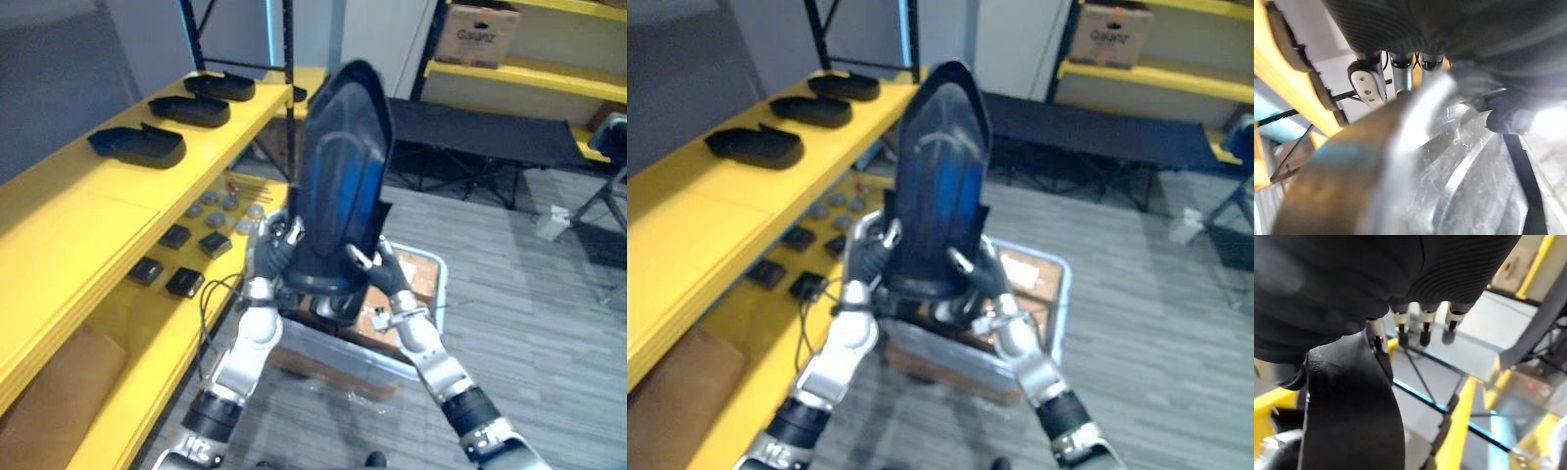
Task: Walk over and take plastic housings, then place them on the shelf
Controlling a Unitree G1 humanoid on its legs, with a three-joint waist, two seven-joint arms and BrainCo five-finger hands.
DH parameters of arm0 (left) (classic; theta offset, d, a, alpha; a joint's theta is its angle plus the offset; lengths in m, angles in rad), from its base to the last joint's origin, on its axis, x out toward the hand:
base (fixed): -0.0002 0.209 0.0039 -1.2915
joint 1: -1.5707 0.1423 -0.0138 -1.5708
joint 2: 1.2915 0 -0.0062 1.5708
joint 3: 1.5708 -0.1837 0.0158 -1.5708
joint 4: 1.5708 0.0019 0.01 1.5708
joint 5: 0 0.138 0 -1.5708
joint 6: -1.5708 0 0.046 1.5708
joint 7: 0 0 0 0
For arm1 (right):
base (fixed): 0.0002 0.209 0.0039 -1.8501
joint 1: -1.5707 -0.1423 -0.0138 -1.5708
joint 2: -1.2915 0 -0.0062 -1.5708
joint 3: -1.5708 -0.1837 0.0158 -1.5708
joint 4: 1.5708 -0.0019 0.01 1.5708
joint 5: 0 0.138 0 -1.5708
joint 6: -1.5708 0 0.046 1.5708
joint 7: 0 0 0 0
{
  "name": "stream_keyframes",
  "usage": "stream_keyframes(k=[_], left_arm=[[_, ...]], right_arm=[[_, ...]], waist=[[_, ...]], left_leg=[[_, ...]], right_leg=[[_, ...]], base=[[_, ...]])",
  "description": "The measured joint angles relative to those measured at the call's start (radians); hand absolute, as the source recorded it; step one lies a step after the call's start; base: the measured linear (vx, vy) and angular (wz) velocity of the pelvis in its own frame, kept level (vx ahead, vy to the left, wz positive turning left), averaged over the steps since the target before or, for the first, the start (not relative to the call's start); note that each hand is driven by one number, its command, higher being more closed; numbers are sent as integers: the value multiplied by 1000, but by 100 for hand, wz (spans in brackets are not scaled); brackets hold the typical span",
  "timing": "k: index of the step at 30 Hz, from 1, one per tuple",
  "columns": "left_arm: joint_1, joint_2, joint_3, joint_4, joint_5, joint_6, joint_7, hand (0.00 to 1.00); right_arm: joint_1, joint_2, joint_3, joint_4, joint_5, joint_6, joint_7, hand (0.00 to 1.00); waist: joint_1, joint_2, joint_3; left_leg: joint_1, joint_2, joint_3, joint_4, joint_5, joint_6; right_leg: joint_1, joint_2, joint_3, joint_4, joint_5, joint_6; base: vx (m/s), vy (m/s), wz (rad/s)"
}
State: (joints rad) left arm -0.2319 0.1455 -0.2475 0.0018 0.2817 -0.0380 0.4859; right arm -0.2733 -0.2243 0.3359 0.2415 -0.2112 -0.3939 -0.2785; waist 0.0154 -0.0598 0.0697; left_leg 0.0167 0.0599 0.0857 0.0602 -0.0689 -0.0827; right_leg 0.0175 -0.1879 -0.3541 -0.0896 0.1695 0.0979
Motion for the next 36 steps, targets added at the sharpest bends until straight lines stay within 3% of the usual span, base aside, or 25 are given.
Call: stream_keyframes(k=[6,12,14,15,17,18,20,23,24,26,33,36], left_arm=[[35,-3,16,20,9,2,30,100],[60,-6,74,51,146,27,129,100],[80,-7,104,51,192,41,183,100],[102,-8,157,51,210,64,287,100],[108,-8,168,51,210,66,325,100],[113,-9,229,64,248,93,394,100],[112,-9,240,77,248,102,405,100],[155,-15,394,97,113,17,399,100],[190,-59,431,24,-9,-52,345,100],[214,-86,416,-2,-69,-106,308,100],[260,-96,447,-67,-88,-123,292,100],[276,-97,516,-131,-86,-139,300,100]], right_arm=[[0,0,-6,-17,2,-4,-1,0],[3,2,-68,-44,42,-5,9,0],[7,2,-82,-47,91,-8,23,0],[30,3,-94,-122,175,-21,60,0],[34,4,-110,-145,198,-23,67,0],[80,5,-161,-195,203,-21,80,0],[86,5,-161,-195,210,-21,80,0],[208,41,-366,-238,304,33,52,0],[278,66,-449,-238,334,56,35,0],[299,89,-468,-238,346,69,30,0],[322,120,-517,-237,346,74,21,0],[338,123,-531,-235,346,74,21,0]], waist=[[-1,0,0],[-3,2,1],[-4,4,3],[-3,9,6],[-4,9,7],[-14,9,7],[-19,9,7],[-25,14,10],[-31,18,13],[-32,22,15],[-34,24,15],[-32,25,15]], left_leg=[[1,-1,4,0,-2,1],[3,-3,7,0,-3,2],[6,-4,9,-2,-3,2],[18,-4,15,-18,-2,2],[19,-5,19,-19,-2,2],[37,-6,37,-31,-5,1],[38,-6,38,-32,-5,1],[55,-4,64,-43,-6,0],[56,-2,65,-43,-10,0],[57,-2,65,-43,-11,0],[56,-1,64,-43,-11,0],[55,-1,61,-43,-11,0]], right_leg=[[0,-1,3,2,0,0],[0,0,3,9,0,1],[0,0,3,9,0,1],[2,2,6,9,-4,1],[1,2,6,9,-4,1],[0,2,27,9,-4,1],[0,2,27,9,-4,1],[-1,6,51,9,-5,2],[-3,8,55,9,-6,3],[-3,8,55,9,-6,3],[-2,8,54,9,-6,3],[-1,7,52,9,-7,4]], base=[[1,1,-2],[0,1,-1],[9,4,-4],[24,7,-7],[56,18,-13],[71,26,-20],[30,11,-10],[14,5,-17],[14,1,-20],[8,-2,-3],[0,0,0],[0,0,0]])
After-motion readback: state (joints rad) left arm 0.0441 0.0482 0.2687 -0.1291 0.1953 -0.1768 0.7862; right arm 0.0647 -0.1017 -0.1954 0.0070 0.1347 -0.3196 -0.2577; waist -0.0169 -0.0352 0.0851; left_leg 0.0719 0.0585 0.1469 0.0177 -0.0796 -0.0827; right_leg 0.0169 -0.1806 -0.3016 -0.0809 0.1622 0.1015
